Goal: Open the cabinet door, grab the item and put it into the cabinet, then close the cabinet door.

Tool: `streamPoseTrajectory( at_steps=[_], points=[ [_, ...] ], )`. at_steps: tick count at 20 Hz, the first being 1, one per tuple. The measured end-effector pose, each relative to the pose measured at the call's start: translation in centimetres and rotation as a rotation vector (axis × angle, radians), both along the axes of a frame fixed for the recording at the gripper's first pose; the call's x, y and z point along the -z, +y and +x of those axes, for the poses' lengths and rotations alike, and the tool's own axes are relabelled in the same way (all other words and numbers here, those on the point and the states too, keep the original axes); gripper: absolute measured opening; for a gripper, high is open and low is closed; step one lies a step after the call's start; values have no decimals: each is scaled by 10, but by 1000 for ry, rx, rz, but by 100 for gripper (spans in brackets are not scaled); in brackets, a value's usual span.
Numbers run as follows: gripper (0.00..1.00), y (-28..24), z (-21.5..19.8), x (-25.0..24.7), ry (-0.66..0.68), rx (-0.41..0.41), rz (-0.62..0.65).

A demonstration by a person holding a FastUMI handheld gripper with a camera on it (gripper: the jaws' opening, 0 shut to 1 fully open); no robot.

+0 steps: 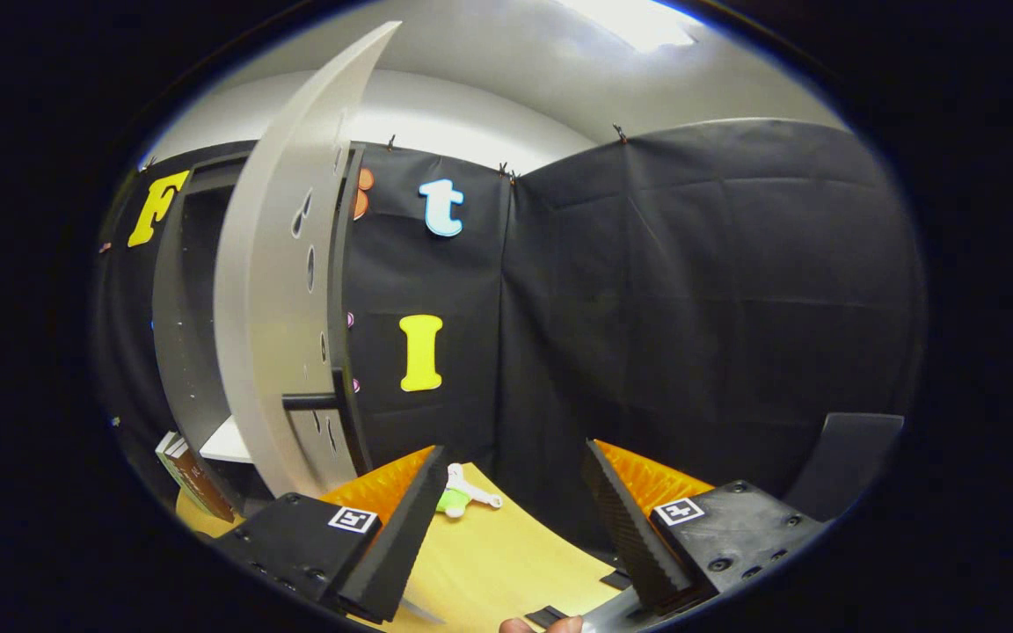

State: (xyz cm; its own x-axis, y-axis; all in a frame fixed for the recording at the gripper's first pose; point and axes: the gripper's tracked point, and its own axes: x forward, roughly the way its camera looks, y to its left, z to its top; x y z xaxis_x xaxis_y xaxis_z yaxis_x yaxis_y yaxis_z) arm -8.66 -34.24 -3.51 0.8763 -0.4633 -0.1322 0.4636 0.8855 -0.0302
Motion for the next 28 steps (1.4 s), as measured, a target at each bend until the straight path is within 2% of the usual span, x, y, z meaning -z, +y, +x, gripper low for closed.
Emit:
streamPoseTrajectory(
  at_steps=[11,21,28],
  points=[
    [96,27,13,11,18,-96,35],
    [97,132,20,16,25,-253,91],
    [97,222,61,23,26,-397,113]
  ],
)
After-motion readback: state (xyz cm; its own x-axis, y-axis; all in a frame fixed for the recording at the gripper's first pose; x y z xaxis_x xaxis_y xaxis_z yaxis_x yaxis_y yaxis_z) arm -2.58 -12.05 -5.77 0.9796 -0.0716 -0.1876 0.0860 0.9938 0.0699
